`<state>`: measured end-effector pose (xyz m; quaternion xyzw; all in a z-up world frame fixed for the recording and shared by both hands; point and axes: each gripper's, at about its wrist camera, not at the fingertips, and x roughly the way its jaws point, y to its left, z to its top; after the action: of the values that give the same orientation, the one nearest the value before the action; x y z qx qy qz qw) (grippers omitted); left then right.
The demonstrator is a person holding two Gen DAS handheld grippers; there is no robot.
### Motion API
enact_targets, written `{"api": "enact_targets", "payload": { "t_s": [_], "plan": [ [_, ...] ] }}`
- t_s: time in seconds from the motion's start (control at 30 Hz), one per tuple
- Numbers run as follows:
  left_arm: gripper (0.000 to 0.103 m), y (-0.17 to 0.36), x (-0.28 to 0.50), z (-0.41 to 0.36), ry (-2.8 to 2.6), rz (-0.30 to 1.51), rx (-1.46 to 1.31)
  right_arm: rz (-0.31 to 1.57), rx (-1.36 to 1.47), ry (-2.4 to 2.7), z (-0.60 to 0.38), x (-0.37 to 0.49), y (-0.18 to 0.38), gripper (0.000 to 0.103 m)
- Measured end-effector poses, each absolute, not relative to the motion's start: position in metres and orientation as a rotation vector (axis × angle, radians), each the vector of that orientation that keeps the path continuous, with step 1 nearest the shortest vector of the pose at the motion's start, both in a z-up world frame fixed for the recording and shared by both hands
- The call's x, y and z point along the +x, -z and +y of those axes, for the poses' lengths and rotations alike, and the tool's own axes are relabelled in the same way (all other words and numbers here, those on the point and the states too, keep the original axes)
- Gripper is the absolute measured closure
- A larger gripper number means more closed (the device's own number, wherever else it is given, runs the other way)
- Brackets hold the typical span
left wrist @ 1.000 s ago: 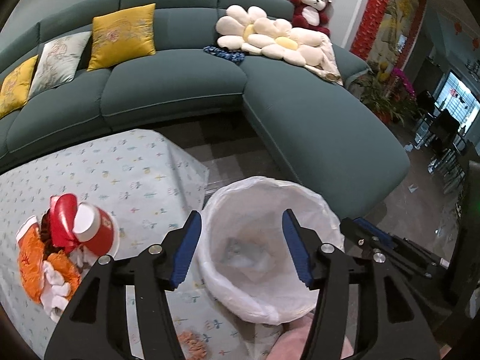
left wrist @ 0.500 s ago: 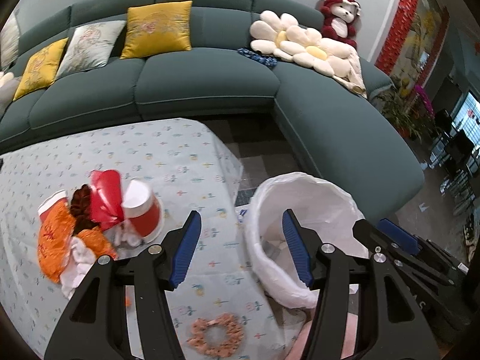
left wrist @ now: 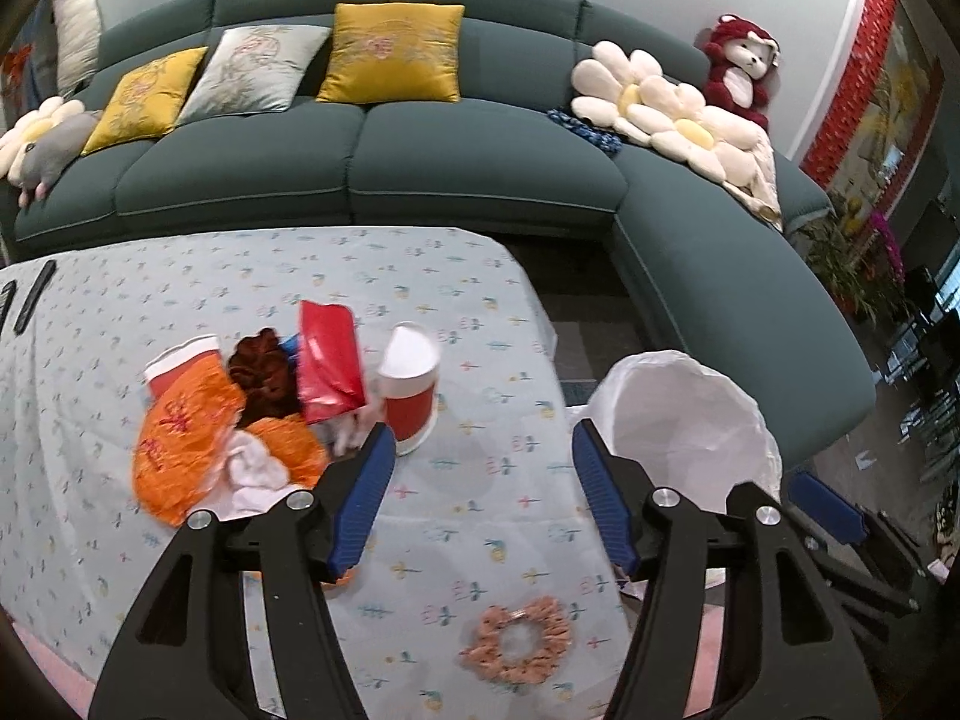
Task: Collect trash
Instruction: 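Open the right gripper to drop the pouch into the wastebasket, then grasp the tan scrunchie with the right gripper while left tool reaches orange bag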
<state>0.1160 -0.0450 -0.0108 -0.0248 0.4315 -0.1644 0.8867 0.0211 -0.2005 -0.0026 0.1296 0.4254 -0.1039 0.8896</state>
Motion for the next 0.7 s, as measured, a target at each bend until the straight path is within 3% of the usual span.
{"api": "enact_targets", "payload": {
  "t_s": [0.37, 0.47, 0.7],
  "plan": [
    [0.033, 0.027, 0.107, 0.012, 0.247, 0.912, -0.082, 0.948, 0.228, 0.189, -0.16, 0.015, 0.027, 0.037],
    [0.026, 0.034, 0.104, 0.028, 0.221, 0.917, -0.075, 0.967, 0.214, 0.181, -0.149, 0.013, 0.036, 0.037],
    [0.025, 0.058, 0.095, 0.065, 0.159, 0.954, -0.076, 1.039, 0.237, 0.167, -0.132, 0.008, 0.069, 0.037]
  ]
}}
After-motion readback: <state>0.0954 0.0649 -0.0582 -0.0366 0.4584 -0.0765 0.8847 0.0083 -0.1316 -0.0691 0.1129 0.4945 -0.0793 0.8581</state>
